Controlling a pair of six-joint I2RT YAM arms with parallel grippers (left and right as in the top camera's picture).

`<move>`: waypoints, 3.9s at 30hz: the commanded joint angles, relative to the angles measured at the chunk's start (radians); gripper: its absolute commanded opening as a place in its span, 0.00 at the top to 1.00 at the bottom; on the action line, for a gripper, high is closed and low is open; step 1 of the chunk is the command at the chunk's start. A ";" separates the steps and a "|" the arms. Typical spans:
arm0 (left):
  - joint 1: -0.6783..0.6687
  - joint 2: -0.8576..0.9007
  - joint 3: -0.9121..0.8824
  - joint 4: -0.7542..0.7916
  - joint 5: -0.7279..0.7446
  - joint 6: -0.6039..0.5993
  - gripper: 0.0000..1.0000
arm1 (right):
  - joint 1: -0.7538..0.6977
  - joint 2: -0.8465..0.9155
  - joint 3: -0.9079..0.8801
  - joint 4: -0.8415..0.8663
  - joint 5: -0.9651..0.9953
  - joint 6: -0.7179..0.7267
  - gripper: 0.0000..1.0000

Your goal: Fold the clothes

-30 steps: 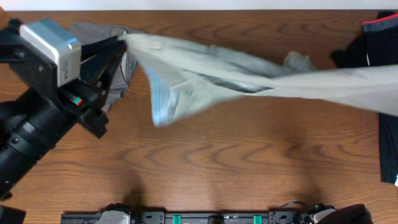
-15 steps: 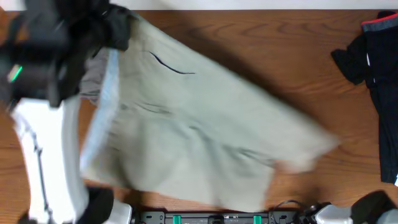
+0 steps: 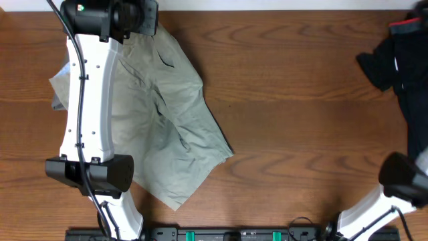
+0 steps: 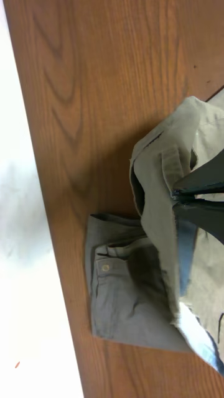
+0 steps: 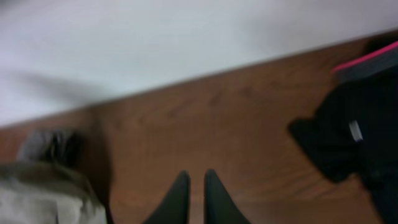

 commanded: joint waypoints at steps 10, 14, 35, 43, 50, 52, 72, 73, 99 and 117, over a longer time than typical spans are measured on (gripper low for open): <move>0.002 -0.054 0.011 0.007 -0.011 0.013 0.94 | 0.394 0.297 0.002 -0.187 0.006 -0.283 0.62; 0.002 -0.073 0.011 0.008 -0.011 0.014 0.94 | 0.528 0.414 0.002 -0.207 -0.012 -0.341 0.56; 0.002 -0.263 0.011 0.050 -0.184 0.037 0.94 | 0.865 0.690 -0.020 -0.266 0.033 -0.553 0.57; 0.002 -0.307 0.011 0.072 -0.235 0.044 0.94 | 0.856 0.690 -0.020 -0.266 0.034 -0.568 0.57; 0.002 -0.309 0.011 0.098 -0.390 0.043 0.94 | 0.825 0.690 -0.020 -0.265 0.012 -0.619 0.57; 0.002 -0.309 0.011 0.109 -0.429 0.043 0.94 | 0.816 0.690 -0.020 -0.264 -0.025 -0.645 0.57; 0.000 -0.309 0.011 0.103 -0.359 0.024 0.94 | 0.703 -0.041 0.005 -0.232 0.164 -0.504 0.23; 0.000 -0.309 0.011 0.103 -0.359 0.024 0.94 | 0.703 -0.076 0.005 -0.231 0.164 -0.491 0.22; 0.000 -0.309 0.011 0.101 -0.322 0.024 0.93 | 0.795 -0.254 -1.315 0.522 -0.106 -0.371 0.19; 0.000 -0.307 0.011 0.070 -0.321 0.020 0.93 | 1.002 -0.115 -1.374 0.691 -0.063 -0.416 0.73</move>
